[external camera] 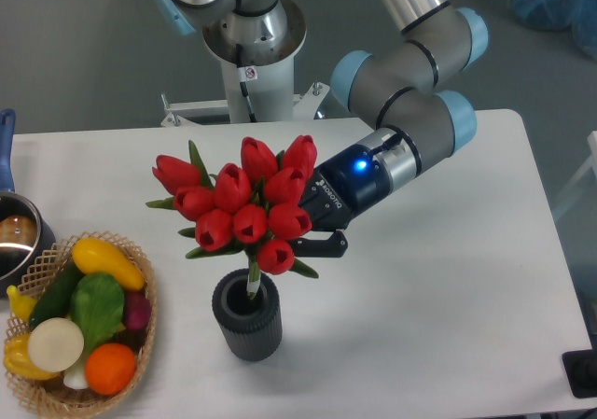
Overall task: Insert the flowers into the vase
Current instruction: 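Lower the tulip stems into the black vase opening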
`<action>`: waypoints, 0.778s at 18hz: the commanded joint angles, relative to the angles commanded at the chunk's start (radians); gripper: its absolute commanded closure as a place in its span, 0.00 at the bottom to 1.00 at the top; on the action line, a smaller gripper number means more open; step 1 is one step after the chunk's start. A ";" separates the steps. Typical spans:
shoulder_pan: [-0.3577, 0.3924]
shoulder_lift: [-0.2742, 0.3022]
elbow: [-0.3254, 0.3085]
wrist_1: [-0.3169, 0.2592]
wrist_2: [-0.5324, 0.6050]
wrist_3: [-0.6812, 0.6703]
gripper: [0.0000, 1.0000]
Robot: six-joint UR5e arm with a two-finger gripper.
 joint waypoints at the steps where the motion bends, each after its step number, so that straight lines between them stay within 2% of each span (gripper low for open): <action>1: -0.003 0.000 -0.002 0.000 0.000 0.000 0.80; 11: -0.014 -0.020 -0.020 0.002 0.002 0.000 0.80; 14: -0.014 -0.021 -0.047 0.002 0.000 0.060 0.79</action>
